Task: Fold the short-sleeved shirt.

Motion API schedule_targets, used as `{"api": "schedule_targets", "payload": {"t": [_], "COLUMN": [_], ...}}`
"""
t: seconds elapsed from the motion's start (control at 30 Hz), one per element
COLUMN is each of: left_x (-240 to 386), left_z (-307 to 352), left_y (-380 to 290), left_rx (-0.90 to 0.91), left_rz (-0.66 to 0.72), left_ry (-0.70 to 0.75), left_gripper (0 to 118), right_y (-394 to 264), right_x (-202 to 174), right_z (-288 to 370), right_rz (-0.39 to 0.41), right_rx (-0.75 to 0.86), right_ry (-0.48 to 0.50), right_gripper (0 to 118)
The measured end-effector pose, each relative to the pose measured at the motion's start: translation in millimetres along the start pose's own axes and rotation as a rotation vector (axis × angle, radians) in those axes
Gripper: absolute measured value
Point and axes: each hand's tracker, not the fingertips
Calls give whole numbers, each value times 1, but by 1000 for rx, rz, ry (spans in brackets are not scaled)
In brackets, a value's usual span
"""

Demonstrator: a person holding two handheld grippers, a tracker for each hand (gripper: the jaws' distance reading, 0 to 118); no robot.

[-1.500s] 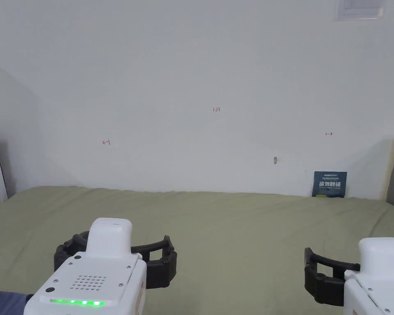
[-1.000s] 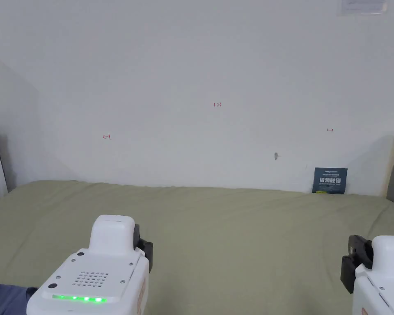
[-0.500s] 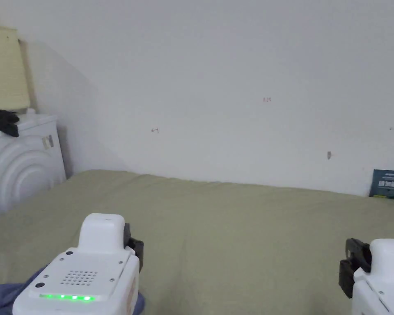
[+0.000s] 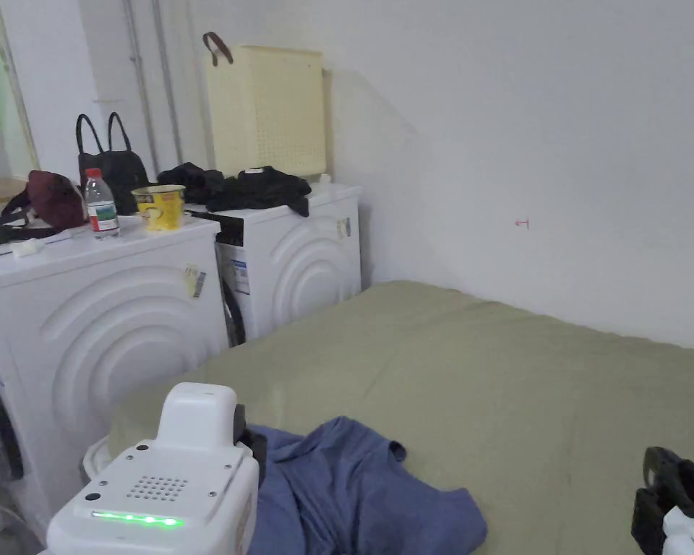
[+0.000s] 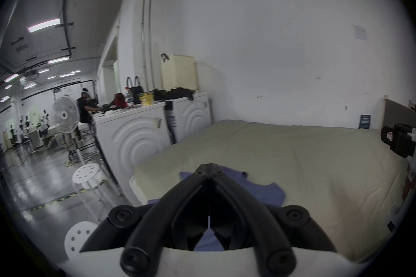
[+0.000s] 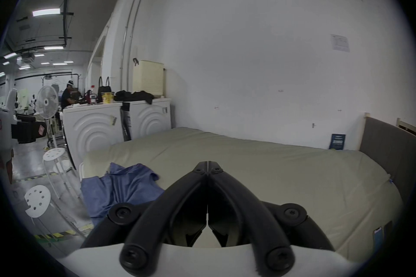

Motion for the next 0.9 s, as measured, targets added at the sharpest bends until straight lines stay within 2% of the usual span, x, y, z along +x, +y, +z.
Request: {"api": "schedule_targets", "payload": {"t": [0.23, 0.5, 0.9], "left_x": [-15, -6, 31], "left_z": [-9, -32, -146], "left_y": [-12, -25, -67], "left_rx": [-22, -70, -309], "left_rz": [45, 43, 56], "left_ry": [36, 3, -117], "left_gripper": [0, 0, 0], "right_y": [-1, -13, -51], "right_x": [-9, -8, -9], "right_z": [-9, -18, -31], "right_rz": [19, 22, 17], "right_rx": [-27, -72, -189], "right_ry": [28, 26, 36], "right_gripper": [0, 0, 0]}}
